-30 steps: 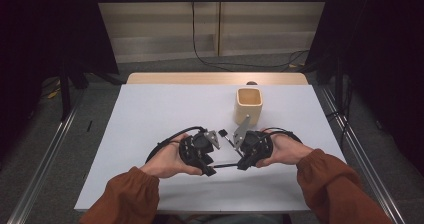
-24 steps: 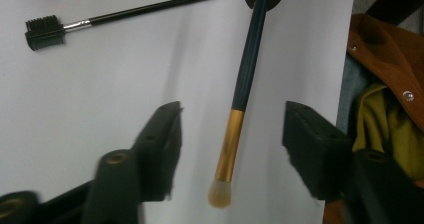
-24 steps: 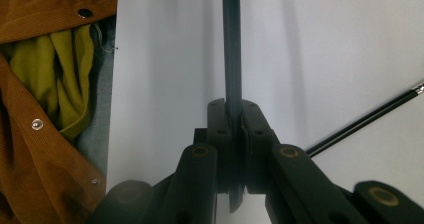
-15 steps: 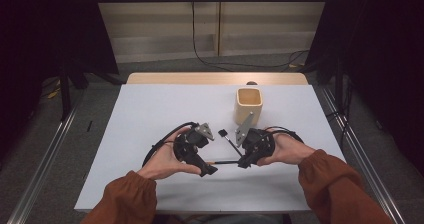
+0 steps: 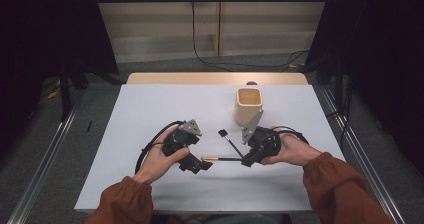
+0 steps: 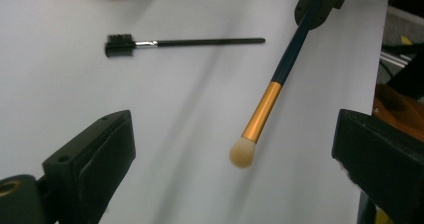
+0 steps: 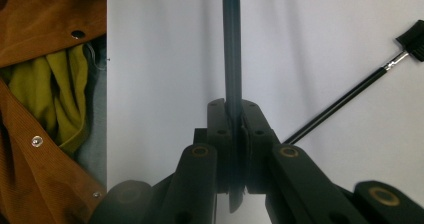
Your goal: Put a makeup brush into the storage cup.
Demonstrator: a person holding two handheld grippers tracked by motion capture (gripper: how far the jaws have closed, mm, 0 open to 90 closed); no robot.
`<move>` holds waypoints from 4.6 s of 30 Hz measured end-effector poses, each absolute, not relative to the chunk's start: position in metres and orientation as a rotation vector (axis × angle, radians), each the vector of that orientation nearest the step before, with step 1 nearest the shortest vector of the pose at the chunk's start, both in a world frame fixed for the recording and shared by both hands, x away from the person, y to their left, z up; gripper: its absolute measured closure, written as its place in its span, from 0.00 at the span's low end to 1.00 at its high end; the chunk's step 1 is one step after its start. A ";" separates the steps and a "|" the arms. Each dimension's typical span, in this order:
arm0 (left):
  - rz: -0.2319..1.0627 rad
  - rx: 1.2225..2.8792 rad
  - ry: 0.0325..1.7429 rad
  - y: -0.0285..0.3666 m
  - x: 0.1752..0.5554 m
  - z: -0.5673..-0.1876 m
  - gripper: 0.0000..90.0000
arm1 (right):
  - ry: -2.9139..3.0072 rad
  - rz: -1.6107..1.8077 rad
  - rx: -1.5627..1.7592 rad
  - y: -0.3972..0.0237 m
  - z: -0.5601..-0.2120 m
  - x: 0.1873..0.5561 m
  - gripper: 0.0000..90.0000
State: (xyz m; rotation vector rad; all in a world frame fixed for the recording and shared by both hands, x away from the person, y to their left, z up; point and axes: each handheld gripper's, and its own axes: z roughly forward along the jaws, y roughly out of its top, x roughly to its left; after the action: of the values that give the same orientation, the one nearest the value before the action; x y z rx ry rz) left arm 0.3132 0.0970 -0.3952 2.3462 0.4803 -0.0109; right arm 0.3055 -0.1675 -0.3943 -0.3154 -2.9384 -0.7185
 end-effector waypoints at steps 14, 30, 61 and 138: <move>0.076 2.194 0.563 0.122 0.306 -0.398 0.03 | -2.941 -0.806 -0.426 -0.189 -0.400 0.297 0.95; 0.108 2.156 0.602 0.146 0.302 -0.400 0.03 | -2.901 -0.977 -0.583 -0.212 -0.402 0.287 0.95; 0.111 2.155 0.615 0.158 0.299 -0.412 0.03 | -2.684 -1.642 -0.736 -0.215 -0.415 0.268 0.95; 0.194 1.791 0.475 0.102 0.276 -0.382 0.06 | -2.539 -1.880 -0.665 -0.202 -0.422 0.255 0.95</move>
State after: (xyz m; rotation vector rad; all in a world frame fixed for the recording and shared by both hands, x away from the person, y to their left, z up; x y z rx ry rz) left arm 0.2756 0.1018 -0.3823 1.7906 0.4749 0.1938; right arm 0.2550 -0.2019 -0.4219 -0.6652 -2.5386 -1.8797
